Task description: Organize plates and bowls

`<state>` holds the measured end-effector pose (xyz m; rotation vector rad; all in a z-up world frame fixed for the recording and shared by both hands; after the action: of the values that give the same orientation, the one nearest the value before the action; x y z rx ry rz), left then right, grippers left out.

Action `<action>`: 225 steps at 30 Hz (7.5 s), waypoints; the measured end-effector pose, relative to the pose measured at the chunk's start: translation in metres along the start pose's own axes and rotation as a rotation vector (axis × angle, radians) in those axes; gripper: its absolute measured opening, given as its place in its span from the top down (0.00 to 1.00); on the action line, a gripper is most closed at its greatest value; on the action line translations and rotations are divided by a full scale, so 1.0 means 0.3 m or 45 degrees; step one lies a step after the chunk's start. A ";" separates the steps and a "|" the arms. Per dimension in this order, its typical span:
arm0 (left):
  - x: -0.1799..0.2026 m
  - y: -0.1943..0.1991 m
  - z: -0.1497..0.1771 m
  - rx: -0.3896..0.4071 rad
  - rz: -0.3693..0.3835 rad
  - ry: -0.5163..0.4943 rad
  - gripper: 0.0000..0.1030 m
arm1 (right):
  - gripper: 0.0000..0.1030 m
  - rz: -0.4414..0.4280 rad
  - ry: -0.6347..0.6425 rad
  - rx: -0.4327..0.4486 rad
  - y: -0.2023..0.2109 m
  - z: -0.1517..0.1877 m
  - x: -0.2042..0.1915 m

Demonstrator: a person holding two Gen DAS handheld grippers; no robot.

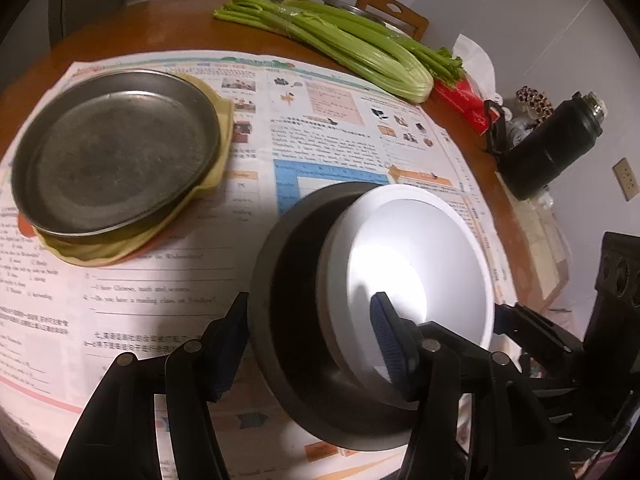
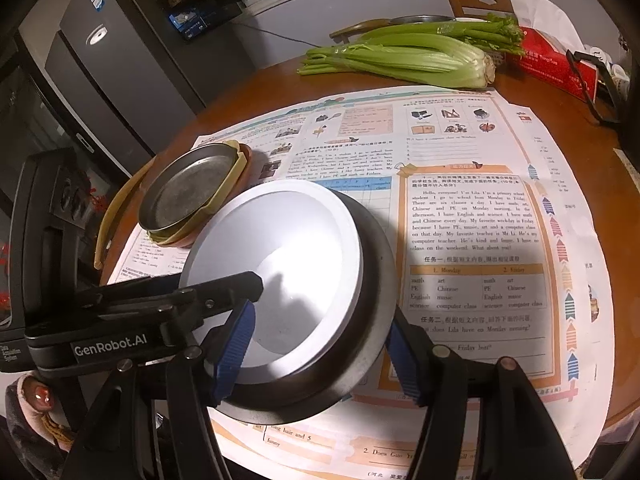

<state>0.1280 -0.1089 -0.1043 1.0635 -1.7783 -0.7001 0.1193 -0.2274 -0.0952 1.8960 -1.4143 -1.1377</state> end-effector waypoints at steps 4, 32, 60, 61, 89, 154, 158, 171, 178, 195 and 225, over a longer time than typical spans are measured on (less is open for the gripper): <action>0.000 0.007 0.003 0.000 -0.011 -0.002 0.43 | 0.38 -0.047 -0.001 -0.001 0.005 0.000 -0.013; -0.085 0.217 -0.067 0.184 -0.029 0.057 0.43 | 0.38 -0.087 0.145 0.074 0.057 -0.107 -0.209; -0.217 0.376 -0.234 0.311 -0.082 0.068 0.43 | 0.38 -0.136 0.251 0.137 0.015 -0.289 -0.391; -0.224 0.379 -0.240 0.314 -0.085 0.070 0.43 | 0.38 -0.140 0.253 0.136 0.009 -0.297 -0.398; -0.423 0.276 -0.308 0.263 -0.134 0.122 0.43 | 0.38 -0.190 0.209 0.039 -0.212 -0.336 -0.457; -0.204 0.502 0.084 0.554 -0.477 -0.031 0.28 | 0.35 0.109 0.296 0.338 0.137 -0.037 -0.365; -0.206 0.479 0.104 0.522 -0.516 -0.031 0.28 | 0.34 0.117 0.293 0.342 0.141 -0.021 -0.367; -0.214 0.480 0.144 0.511 -0.536 -0.042 0.28 | 0.34 0.122 0.306 0.330 0.140 0.029 -0.395; -0.226 0.488 0.146 0.509 -0.532 -0.031 0.28 | 0.34 0.131 0.308 0.307 0.128 0.045 -0.399; -0.226 0.481 0.156 0.497 -0.518 -0.032 0.28 | 0.34 0.137 0.311 0.299 0.123 0.056 -0.406; -0.245 0.476 0.159 0.481 -0.526 -0.020 0.28 | 0.34 0.124 0.312 0.267 0.098 0.071 -0.422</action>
<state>0.0480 0.0232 -0.0394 1.7168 -1.7610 -0.6264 0.0726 -0.1162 -0.0424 2.0040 -1.5153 -0.7065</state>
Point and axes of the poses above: each gripper's, at about its wrist camera, not at the fingertips, and y roughly against the way its jaws point, x to its right, z to its underside, the point moved 8 cm from there along -y, roughly the way its jaws point, and after that the axes turned 4 degrees about z, right-handed, at the moved point
